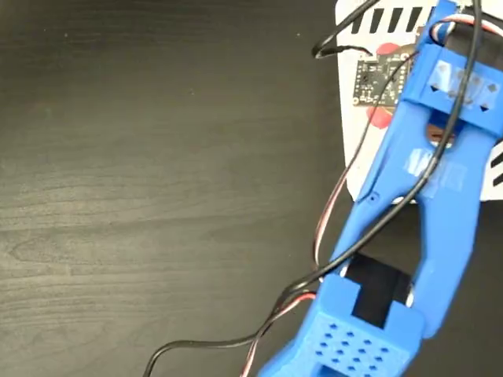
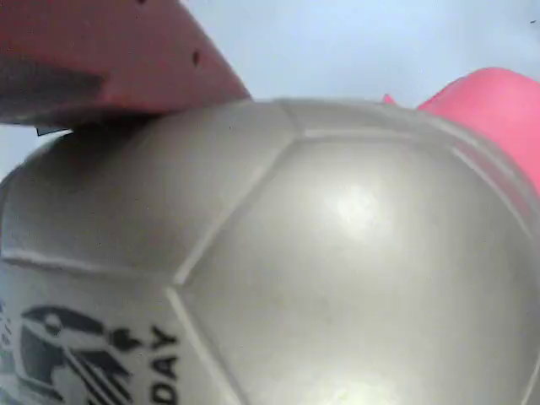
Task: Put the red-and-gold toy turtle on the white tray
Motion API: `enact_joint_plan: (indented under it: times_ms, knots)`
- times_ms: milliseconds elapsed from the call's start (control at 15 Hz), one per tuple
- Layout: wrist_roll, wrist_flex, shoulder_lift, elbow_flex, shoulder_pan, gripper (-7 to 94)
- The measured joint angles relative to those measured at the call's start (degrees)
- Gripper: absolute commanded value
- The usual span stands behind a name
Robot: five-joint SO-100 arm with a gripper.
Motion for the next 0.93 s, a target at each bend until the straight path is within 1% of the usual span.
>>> enact_joint_plan:
  times_ms: [533,667,733,800,933]
  knots:
    - [1.49,-1.05,-4.39,-0.97,0.79,-4]
    - [2.11,-1.05,-4.66,-1.93,1.23,1]
    - [2.11,-1.05,-5.01,-1.93,1.05,11]
    - [2.11,-1.05,-5.27,-1.93,1.32,24]
    - [1.58,-1.05,-5.27,-1.93,1.93,41]
